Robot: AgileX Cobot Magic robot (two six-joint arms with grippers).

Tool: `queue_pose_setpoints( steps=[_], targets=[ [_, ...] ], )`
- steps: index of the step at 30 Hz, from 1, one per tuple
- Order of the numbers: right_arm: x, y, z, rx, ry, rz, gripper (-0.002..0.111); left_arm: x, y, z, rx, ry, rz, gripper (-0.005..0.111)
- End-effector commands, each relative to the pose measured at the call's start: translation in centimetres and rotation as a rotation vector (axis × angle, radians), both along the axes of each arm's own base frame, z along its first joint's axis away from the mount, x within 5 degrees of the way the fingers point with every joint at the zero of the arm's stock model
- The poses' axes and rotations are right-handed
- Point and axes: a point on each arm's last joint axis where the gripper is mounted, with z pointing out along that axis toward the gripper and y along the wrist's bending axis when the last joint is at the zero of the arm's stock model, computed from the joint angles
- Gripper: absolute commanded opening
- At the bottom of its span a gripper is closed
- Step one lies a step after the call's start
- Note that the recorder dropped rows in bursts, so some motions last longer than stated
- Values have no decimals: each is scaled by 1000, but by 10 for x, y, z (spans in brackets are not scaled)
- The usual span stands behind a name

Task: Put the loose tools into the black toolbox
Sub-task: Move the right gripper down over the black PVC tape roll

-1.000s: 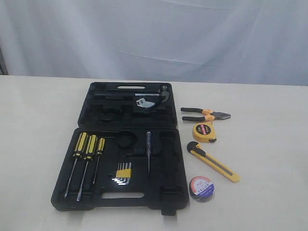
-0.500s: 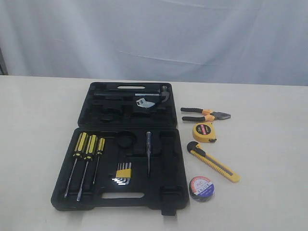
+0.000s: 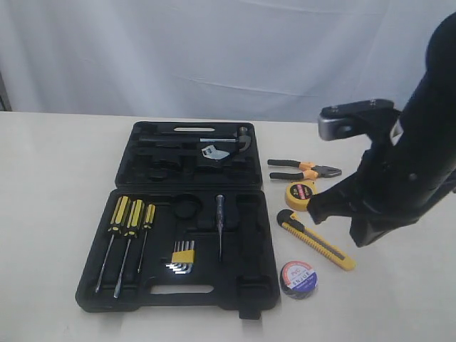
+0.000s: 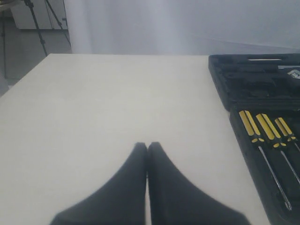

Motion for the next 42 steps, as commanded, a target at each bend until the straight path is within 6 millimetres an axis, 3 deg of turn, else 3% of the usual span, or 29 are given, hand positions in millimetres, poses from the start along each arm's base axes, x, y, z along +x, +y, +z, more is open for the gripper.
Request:
queue_pose_setpoints(
  steps=[1,13,16,20,23,30,42],
  targets=[
    [12,1,-20,-14,37,-7,0,0,-1,0,-14,-8,-5,0],
    [20,6,-22,31,-24,20,3,0,-1,0,-14,-8,-5,0],
    [21,8,-21,54,-39,34,22,0,-1,0,-14,-8,-5,0],
    [23,10,-21,83,-57,20,58,0,-1,0,-14,-8,-5,0],
    [23,11,-21,85,-68,18,68,0,-1,0,-14,-8,-5,0],
    [27,11,-27,85,-52,14,68,0,-1,0,-14,-8,-5,0],
    [52,12,-80,89,22,-77,68,0,-1,0,-14,-8,-5,0]
  ],
)
